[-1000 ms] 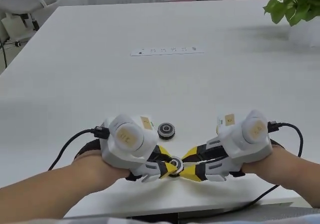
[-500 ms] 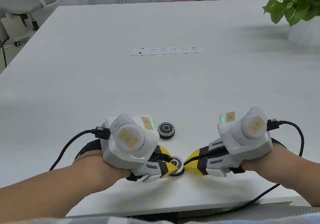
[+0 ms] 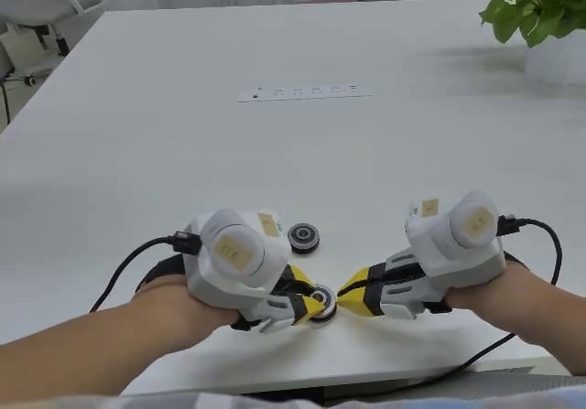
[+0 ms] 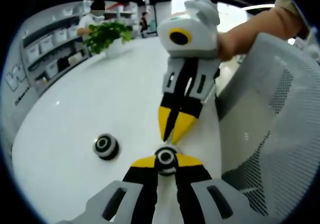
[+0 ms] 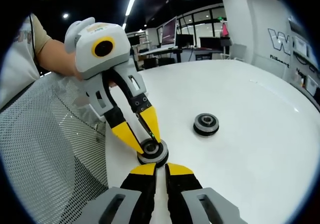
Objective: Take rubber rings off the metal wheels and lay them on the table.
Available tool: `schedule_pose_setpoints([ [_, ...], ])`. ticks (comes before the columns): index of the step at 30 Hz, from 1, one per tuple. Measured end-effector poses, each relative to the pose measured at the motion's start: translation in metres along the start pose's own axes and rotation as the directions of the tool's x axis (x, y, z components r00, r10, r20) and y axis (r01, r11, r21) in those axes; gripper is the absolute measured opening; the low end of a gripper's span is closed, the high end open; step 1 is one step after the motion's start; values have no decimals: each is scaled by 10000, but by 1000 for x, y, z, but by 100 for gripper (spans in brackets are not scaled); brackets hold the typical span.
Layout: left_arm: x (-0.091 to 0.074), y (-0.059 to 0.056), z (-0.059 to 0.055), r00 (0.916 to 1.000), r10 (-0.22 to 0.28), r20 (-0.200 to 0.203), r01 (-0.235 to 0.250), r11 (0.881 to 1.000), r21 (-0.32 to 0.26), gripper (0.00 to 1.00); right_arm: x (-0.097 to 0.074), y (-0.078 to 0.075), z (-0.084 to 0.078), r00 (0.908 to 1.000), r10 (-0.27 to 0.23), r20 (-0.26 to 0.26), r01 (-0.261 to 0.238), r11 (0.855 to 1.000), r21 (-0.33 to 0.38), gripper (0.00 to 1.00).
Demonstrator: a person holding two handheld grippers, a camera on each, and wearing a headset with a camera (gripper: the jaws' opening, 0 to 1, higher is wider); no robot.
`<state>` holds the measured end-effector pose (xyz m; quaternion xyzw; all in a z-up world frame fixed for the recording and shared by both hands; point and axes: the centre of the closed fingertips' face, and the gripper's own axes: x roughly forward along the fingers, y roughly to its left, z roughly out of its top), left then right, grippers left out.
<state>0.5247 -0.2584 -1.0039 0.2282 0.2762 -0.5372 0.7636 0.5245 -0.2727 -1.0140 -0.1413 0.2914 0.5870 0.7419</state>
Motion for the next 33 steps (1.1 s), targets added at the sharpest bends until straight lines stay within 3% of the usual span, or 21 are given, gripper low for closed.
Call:
schedule_pose_setpoints([
  [5, 0, 0, 0, 10000, -11, 15, 11, 10000, -9, 13, 7, 12, -1, 9990, 421, -179, -432, 9971, -625, 21],
  [10, 0, 0, 0, 10000, -1, 27, 1, 10000, -14, 13, 13, 13, -1, 9984, 370, -418, -417, 9924, -1157, 28],
  [20, 0, 0, 0, 10000, 1, 41, -1, 10000, -18, 13, 20, 12, 1, 9981, 331, -512, -405, 9879, -1501, 27],
  [24, 1, 0, 0, 10000, -3, 49, 3, 10000, -23, 13, 16, 11, 4, 9990, 328, -293, -360, 9925, -1169, 24],
  [33, 1, 0, 0, 10000, -15, 61, 15, 10000, -30, 13, 13, 9, 2, 9993, 271, -274, -300, 9932, -1129, 21],
])
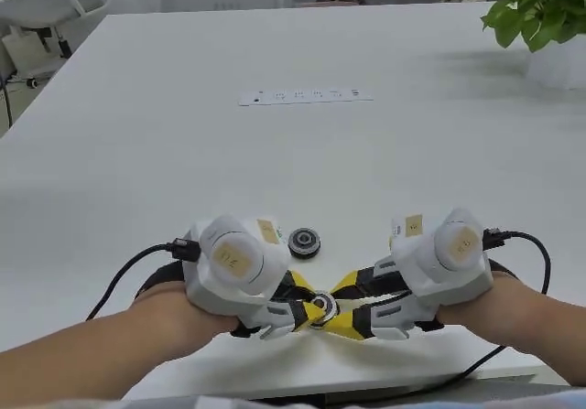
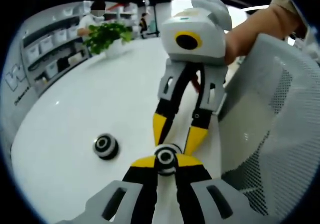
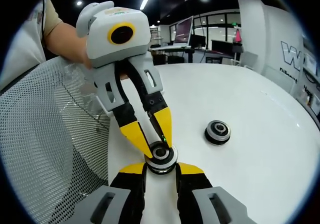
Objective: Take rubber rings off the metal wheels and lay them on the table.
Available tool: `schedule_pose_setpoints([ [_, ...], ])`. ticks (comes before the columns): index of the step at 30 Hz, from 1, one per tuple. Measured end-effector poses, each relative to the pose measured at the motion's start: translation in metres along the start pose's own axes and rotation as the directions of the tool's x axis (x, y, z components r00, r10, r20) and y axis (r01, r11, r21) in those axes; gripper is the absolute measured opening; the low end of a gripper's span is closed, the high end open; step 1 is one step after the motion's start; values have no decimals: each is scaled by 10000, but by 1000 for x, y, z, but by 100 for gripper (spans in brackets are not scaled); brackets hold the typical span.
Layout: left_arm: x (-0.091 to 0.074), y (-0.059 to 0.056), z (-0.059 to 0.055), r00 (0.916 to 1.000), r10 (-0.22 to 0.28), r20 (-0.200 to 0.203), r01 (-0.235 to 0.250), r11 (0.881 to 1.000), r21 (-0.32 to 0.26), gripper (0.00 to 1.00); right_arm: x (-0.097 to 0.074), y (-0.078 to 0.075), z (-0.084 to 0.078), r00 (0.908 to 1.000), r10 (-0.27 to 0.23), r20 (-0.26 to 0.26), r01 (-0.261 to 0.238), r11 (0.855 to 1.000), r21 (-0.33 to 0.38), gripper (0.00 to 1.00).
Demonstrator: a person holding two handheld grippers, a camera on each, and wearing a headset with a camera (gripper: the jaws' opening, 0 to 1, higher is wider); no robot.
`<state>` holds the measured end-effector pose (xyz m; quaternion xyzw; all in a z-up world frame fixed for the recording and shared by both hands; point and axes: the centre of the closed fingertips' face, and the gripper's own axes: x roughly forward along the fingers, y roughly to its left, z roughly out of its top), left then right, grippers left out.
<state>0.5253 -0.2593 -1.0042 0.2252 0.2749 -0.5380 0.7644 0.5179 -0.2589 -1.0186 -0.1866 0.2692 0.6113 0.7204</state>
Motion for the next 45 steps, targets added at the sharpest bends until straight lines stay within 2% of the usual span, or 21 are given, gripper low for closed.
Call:
schedule_pose_setpoints([
  [7, 0, 0, 0, 10000, -2, 8, 2, 10000, -10, 13, -3, 0, -3, 10000, 52, 44, -53, 9995, 318, 16],
  [11, 0, 0, 0, 10000, -1, 13, 1, 10000, -16, 13, -3, 1, -3, 9999, 85, 59, -87, 9991, 411, 16],
  [17, 1, 1, 0, 10000, 9, 19, -9, 10000, -25, 13, -2, 3, 2, 9996, 152, 250, -170, 9973, 718, 23],
  [23, 0, 0, 0, 10000, 22, 20, -22, 10000, -26, 13, 1, 0, 3, 9999, 6, 135, -11, 9991, 417, 27],
  [26, 1, 1, 0, 10000, 29, 22, -29, 10000, -30, 13, 2, 1, 3, 9999, 79, 110, -82, 9996, 255, 23],
  [39, 1, 0, 0, 10000, 28, 39, -27, 10000, -34, 13, -4, 1, -4, 10000, 8, -47, -6, 9989, 472, 13],
  [45, 1, 0, 0, 10000, 41, 48, -40, 10000, -55, 13, -4, 1, -5, 10000, 15, -59, -11, 9982, 601, 12],
])
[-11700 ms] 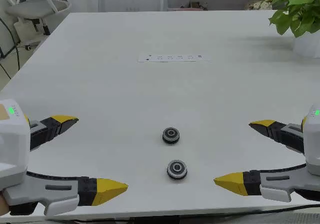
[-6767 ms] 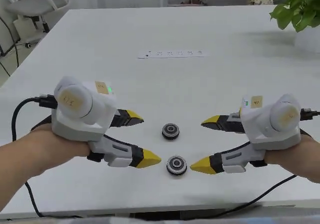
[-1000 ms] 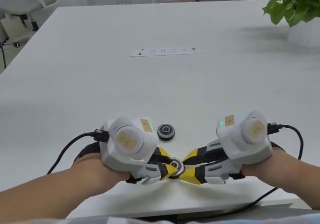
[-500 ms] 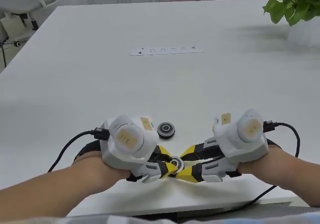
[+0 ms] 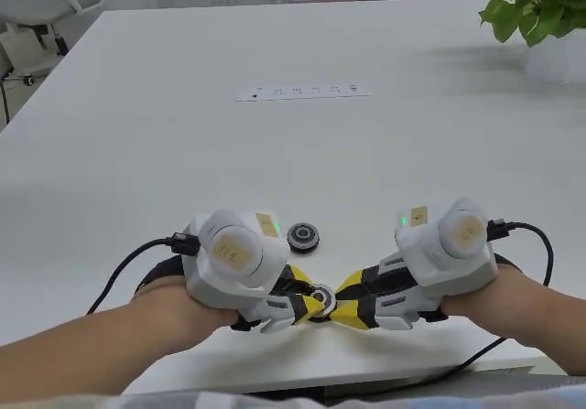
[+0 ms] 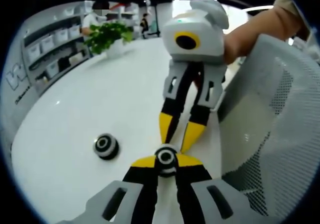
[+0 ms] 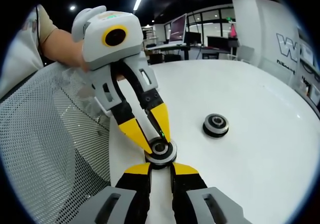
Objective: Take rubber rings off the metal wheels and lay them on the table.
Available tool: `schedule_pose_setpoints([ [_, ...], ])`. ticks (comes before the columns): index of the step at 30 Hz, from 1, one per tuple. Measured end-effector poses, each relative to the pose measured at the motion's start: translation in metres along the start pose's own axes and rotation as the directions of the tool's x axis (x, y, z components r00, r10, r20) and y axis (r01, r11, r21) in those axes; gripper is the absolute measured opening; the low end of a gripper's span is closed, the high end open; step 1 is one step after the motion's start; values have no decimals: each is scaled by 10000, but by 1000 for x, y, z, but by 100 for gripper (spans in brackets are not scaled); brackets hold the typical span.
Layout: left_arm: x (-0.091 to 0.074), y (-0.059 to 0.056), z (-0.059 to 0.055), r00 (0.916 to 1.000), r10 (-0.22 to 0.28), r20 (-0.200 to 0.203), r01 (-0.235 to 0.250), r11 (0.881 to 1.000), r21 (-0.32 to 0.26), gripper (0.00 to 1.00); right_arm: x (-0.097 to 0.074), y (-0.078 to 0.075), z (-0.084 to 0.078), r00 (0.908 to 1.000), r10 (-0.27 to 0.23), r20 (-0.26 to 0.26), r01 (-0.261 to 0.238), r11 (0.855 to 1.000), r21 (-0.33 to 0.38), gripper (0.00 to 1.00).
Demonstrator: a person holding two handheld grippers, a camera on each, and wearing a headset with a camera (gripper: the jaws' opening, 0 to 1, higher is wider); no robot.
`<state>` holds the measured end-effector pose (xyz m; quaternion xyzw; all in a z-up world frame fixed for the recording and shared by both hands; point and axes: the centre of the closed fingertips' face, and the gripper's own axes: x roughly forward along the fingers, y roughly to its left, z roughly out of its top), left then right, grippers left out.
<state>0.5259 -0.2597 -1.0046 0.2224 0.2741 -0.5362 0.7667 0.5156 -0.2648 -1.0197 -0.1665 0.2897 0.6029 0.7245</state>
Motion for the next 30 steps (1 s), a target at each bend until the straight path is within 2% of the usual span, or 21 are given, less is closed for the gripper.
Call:
schedule_pose_setpoints([
  [15, 0, 0, 0, 10000, 17, 31, -17, 10000, -10, 13, -3, -1, -3, 9999, 29, 123, -41, 9952, 980, 1],
  [21, -1, 0, 0, 10000, 25, 36, -25, 10000, 8, 13, -4, -3, -3, 9998, -54, 175, 33, 9930, 1183, 0],
  [23, -1, 0, 0, 10000, 26, 41, -26, 10000, 14, 13, -5, -3, -3, 9995, -20, 304, -31, 9860, 1669, 0],
  [30, -1, 0, 0, 10000, 30, 52, -30, 10000, 20, 12, -6, -4, -3, 9984, 19, 570, -154, 9715, 2366, 0],
])
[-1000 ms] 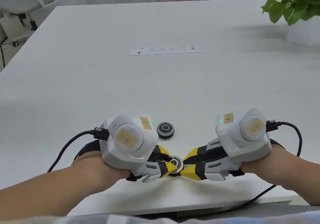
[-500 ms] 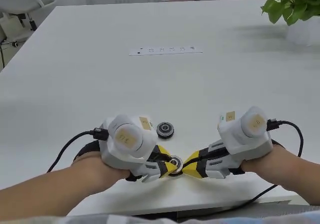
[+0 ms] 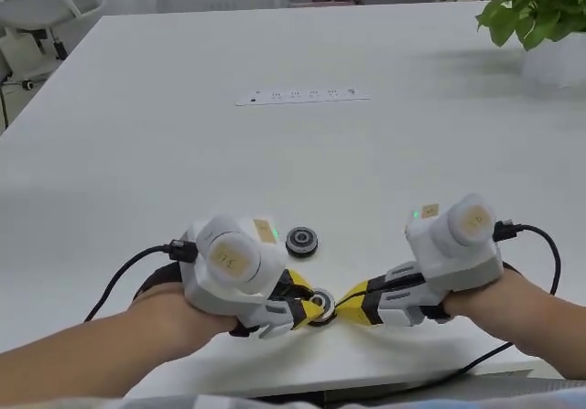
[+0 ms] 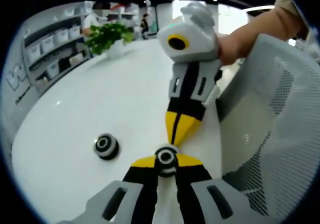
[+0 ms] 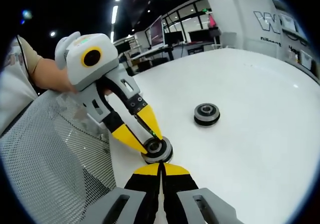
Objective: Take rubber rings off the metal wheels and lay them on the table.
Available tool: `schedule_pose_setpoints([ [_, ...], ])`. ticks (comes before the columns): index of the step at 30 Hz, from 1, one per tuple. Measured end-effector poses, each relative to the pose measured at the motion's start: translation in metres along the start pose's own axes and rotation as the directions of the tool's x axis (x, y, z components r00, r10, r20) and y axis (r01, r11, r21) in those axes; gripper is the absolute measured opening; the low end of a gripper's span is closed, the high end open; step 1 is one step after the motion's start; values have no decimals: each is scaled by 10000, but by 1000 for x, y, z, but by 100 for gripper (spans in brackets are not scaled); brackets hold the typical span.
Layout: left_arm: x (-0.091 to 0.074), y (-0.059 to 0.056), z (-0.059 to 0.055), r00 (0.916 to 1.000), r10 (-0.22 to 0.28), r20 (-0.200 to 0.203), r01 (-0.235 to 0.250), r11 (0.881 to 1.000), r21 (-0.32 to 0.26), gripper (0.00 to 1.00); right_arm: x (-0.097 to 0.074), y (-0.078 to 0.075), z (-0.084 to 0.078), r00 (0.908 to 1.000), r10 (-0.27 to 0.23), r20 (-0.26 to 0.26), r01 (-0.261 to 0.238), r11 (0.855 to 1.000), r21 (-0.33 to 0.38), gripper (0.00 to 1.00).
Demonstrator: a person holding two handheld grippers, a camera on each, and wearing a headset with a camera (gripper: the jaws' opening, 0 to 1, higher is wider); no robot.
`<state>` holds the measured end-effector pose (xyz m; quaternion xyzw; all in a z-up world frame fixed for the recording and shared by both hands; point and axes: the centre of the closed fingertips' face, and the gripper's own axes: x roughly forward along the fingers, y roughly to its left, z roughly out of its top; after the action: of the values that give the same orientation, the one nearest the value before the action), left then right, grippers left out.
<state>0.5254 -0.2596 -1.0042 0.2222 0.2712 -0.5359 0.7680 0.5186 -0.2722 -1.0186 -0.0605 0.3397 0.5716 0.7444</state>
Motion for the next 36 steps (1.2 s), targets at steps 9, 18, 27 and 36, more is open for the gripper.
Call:
schedule_pose_setpoints([
  [9, 0, 0, 0, 10000, 37, -9, -37, 10000, 12, 12, -2, -4, 2, 9991, 7, 422, -51, 9945, 1045, 0],
  [18, 0, 1, 1, 9999, 113, -14, -113, 9999, -29, 12, -5, -4, 9, 9944, 56, 1051, -262, 9803, 1955, 0],
  [27, 1, 1, 1, 9997, 263, -16, -263, 9996, -106, 12, -6, -2, 13, 9909, 111, 1339, -414, 9733, 2257, 0],
  [36, 1, 1, 1, 9993, 352, -82, -353, 9992, -166, 12, -5, 1, 16, 9903, 226, 1368, -536, 9724, 2271, 0],
])
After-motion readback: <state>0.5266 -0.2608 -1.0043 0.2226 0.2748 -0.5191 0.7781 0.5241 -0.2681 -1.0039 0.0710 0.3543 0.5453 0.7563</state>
